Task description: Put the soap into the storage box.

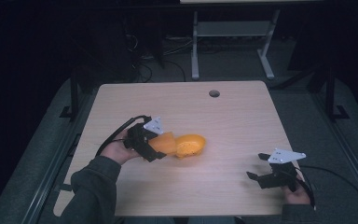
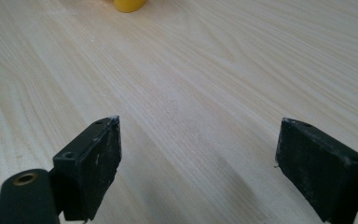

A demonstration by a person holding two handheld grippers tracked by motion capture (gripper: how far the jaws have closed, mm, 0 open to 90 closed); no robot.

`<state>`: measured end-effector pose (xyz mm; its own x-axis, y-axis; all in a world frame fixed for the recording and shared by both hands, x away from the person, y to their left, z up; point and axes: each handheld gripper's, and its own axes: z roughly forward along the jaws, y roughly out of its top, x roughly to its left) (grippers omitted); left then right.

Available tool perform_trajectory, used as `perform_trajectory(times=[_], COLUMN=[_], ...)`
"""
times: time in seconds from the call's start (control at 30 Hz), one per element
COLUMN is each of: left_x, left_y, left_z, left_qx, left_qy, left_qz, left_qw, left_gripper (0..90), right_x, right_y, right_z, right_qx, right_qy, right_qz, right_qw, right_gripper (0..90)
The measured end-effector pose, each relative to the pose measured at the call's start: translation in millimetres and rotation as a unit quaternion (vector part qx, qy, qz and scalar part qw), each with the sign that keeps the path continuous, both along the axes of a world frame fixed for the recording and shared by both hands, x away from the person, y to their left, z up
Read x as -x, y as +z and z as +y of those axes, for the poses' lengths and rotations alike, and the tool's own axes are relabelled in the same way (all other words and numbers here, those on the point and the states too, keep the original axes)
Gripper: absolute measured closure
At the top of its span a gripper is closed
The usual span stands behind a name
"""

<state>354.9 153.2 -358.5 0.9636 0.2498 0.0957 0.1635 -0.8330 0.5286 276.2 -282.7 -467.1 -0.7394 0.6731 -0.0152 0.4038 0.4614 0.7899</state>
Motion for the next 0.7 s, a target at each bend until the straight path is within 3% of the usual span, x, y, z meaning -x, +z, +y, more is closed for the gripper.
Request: perform_trajectory(times=[0.33,0.7], left_x=[-6.8,-14.3], left_y=[0.6,-1.4], left_z=[-14.9,-26.5], left_qx=[-0.008,0.000], left_qy=[-0.011,-0.015], left_qz=[0.000,0.002], left_qw=[0.9999,0.9999], left_gripper=[20.8,20.7], right_x=[0.3,0.3], right_y=[0.2,0.3], right_z=[-0.7,-1.8], right_qx=[-0.002,-0.006], right_qy=[0.000,-0.003], right_qz=[-0.001,-0.001], right_qw=[1.0000,1.0000], right_gripper=[13.7,13.7])
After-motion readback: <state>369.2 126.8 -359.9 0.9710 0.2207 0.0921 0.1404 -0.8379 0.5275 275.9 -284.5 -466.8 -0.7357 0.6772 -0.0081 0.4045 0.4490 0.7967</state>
